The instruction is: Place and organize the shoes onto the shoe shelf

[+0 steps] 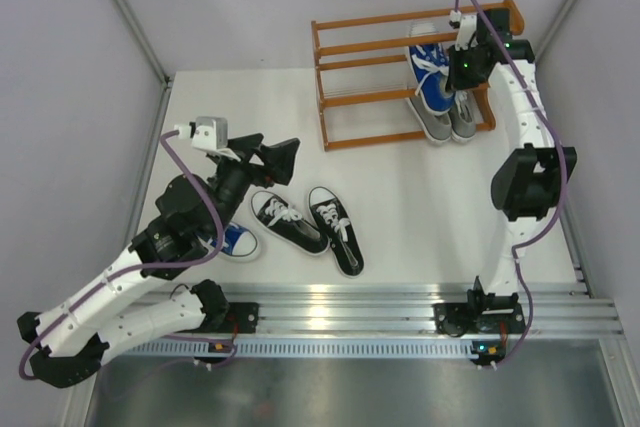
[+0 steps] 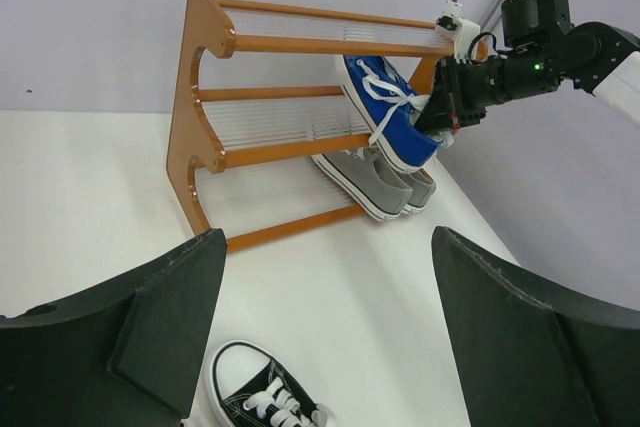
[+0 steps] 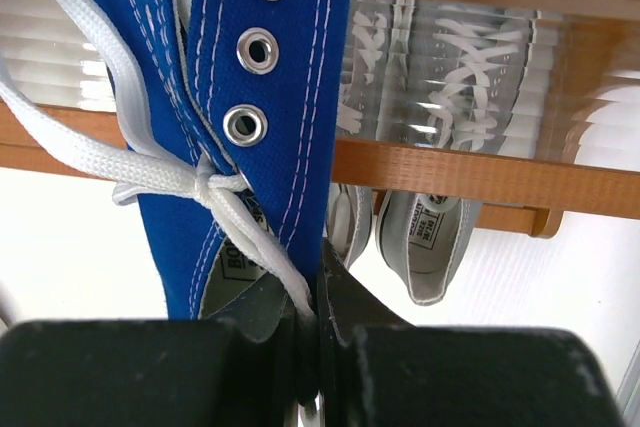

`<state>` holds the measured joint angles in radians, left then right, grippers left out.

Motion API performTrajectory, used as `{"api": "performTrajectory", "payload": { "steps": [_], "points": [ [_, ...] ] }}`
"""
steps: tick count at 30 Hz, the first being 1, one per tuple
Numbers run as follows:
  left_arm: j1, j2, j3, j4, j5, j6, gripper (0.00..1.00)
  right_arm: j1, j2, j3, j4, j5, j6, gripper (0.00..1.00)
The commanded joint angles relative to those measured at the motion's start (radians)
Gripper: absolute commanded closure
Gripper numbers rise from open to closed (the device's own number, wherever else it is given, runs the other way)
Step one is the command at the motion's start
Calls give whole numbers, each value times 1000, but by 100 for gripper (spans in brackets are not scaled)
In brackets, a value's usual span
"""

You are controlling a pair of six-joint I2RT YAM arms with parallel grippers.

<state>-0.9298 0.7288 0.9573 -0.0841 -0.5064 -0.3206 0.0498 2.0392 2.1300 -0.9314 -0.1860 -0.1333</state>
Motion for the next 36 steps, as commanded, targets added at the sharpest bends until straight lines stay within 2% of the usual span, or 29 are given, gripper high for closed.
{"api": "performTrajectory", "payload": {
  "steps": [1, 10, 17, 26, 29, 30, 31, 35, 36],
  "points": [
    [3, -12, -3, 17, -9, -14, 11, 10, -14, 82, 105, -1, 34, 100],
    [3, -12, 0, 15, -9, -24, 9, 10, 1, 91, 111, -7, 54, 100],
    [3, -19, -3, 14, -11, -32, 8, 10, 6, 94, 121, -12, 64, 91],
    [3, -22, -3, -6, -32, -38, 8, 9, -8, 88, 117, -26, 55, 69],
    [3, -19, -2, -48, -69, -66, 7, 7, -42, 82, 109, -55, 38, 57],
    [3, -17, 0, -72, -119, -104, 7, 4, -53, 79, 109, -73, 26, 47],
    [5, -14, 4, -97, -150, -133, 7, 1, -66, 73, 109, -87, 20, 44],
    [3, 3, 40, -334, -305, -341, 6, -34, -187, -16, 128, -190, -47, 21],
    [5, 17, 49, -371, -317, -372, 6, -39, -213, -37, 131, -226, -96, 19]
  ]
}}
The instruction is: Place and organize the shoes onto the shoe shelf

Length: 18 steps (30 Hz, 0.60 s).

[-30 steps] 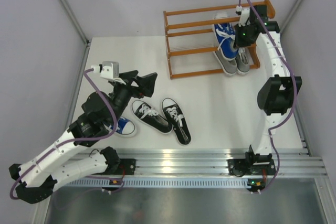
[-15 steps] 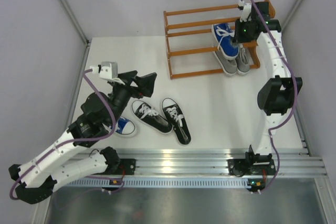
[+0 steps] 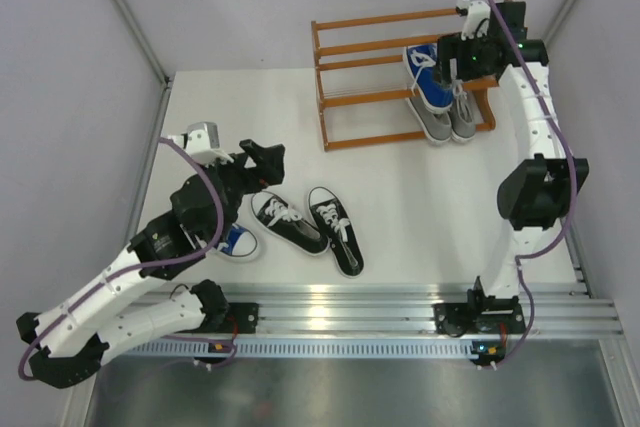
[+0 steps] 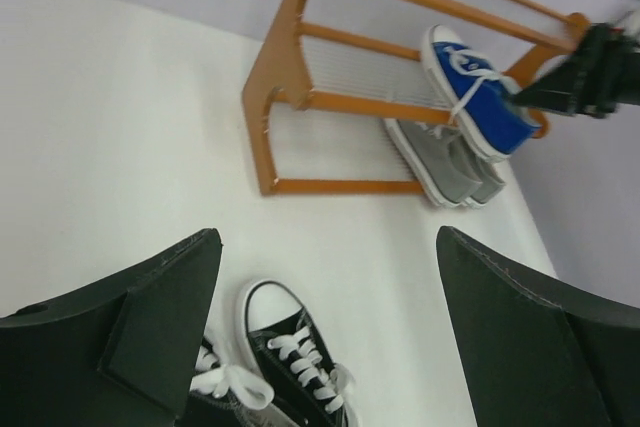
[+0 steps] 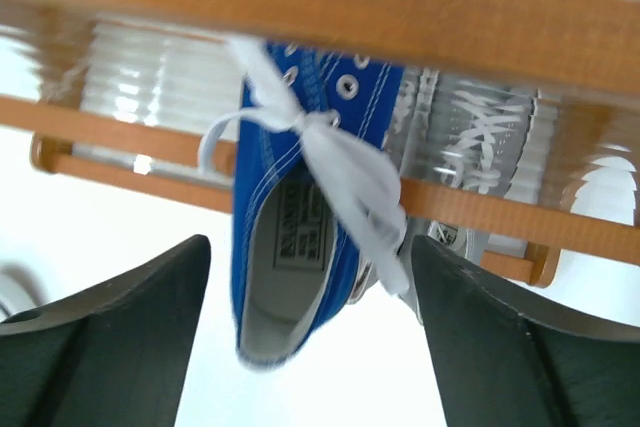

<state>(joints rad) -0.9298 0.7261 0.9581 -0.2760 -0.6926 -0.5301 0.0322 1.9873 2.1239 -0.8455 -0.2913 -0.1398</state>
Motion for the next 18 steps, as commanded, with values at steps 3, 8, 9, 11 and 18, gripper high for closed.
{"api": "performTrajectory", "payload": {
  "steps": [3, 8, 9, 11, 18],
  "points": [
    [20, 47, 77, -318, -148, -267, 7, -60, -272, -137, 60, -182, -194, 10],
    [355, 160, 90, -468, 222, -399, 13, -87, -480, -391, 102, -252, -316, 3],
    [423, 176, 79, -477, 267, -425, 14, -92, -510, -430, 118, -267, -340, 2],
    [568, 183, 44, -511, 303, -474, 14, -104, -589, -534, 126, -298, -365, 1],
    [893, 315, -27, -652, 370, -695, 15, -137, -794, -789, 123, -402, -397, 1]
  ]
}}
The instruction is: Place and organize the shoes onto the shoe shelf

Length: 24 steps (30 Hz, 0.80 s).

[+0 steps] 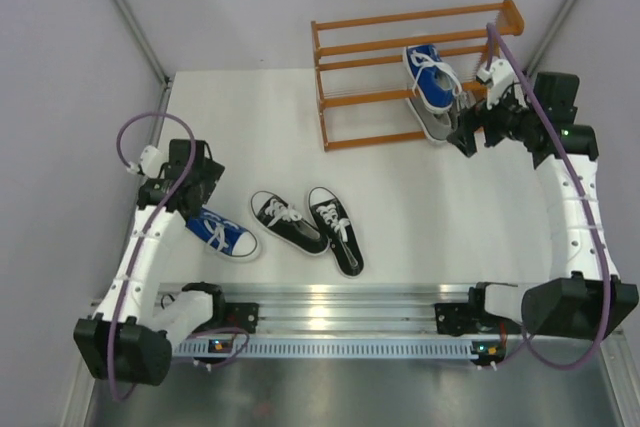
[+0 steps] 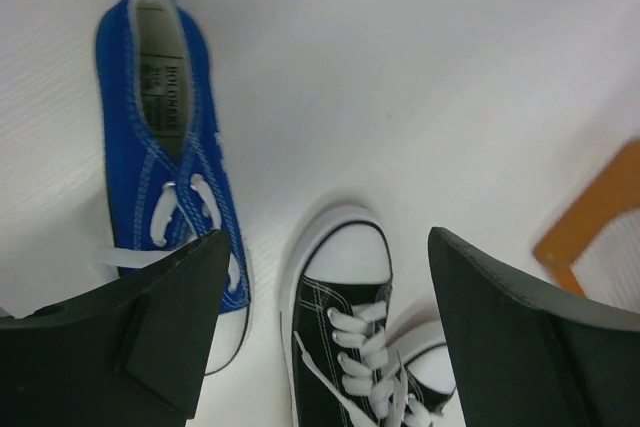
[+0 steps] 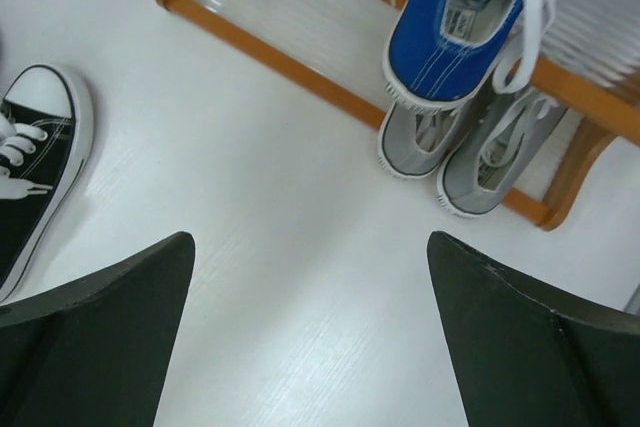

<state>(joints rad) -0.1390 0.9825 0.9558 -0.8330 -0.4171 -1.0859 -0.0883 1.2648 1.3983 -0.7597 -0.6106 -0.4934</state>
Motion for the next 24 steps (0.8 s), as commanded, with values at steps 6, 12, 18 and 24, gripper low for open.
{"api": "performTrajectory", "payload": {
  "steps": [6, 12, 18, 24],
  "points": [
    [254, 244, -43, -49, 115, -152, 20, -18, -176, -191, 13, -101, -51, 1],
    [292, 399, -43, 89, 95, -144, 33, -18, -232, -236, -3, -106, -42, 1],
    [299, 464, -49, 126, 69, -105, 100, -21, -262, -245, -29, -109, -40, 1],
    [297, 202, 56, 132, 81, 78, 100, -21, -285, -243, -111, -220, -112, 0]
  ]
}}
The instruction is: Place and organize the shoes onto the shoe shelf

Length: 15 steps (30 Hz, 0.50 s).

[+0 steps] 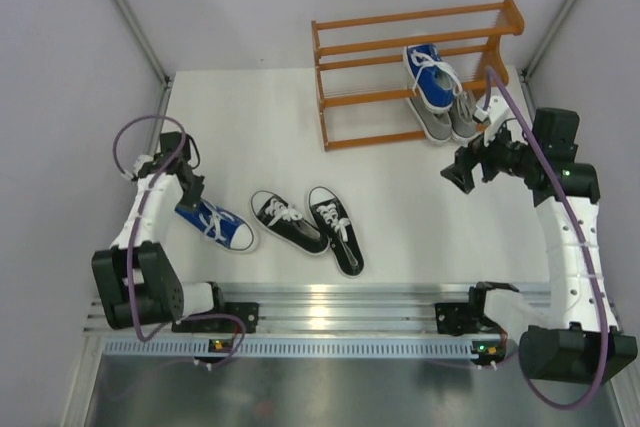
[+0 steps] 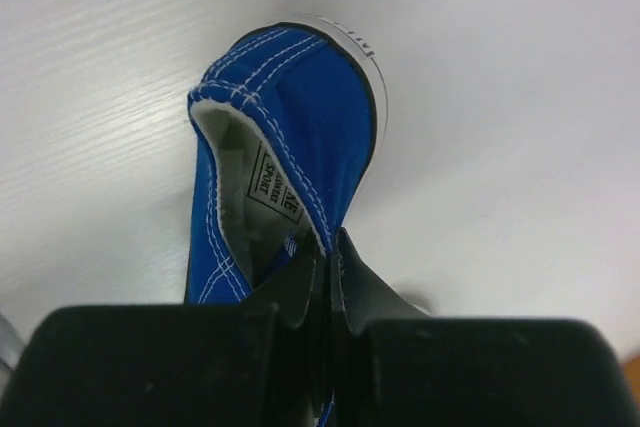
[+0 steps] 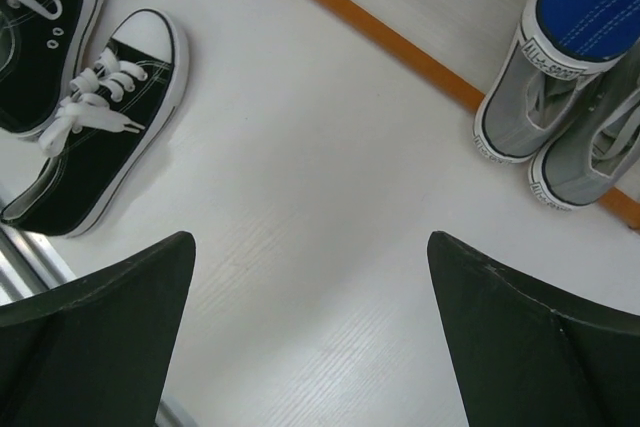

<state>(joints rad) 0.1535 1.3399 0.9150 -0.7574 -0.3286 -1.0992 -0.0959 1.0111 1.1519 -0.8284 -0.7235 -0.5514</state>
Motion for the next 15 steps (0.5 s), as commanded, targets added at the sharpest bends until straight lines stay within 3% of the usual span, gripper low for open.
{"api": "performTrajectory", "payload": {
  "steps": [1, 3, 8, 12, 15],
  "points": [
    [4, -192, 114, 58, 15, 88, 100, -13, -25, 5, -75, -137, -74, 1],
    [4, -274, 152, 59, 112, 56, 100, -11, -14, 5, -103, -235, -84, 1],
    [-57, -347, 173, 96, 283, -204, 100, 50, 58, 18, -104, -379, -23, 3],
    [-346, -300, 257, 164, 189, -339, 100, 258, 119, 74, -6, -300, 121, 3],
    [-478, -226, 326, 206, 122, -435, 100, 384, 135, 59, 220, -258, 374, 1]
  ]
}}
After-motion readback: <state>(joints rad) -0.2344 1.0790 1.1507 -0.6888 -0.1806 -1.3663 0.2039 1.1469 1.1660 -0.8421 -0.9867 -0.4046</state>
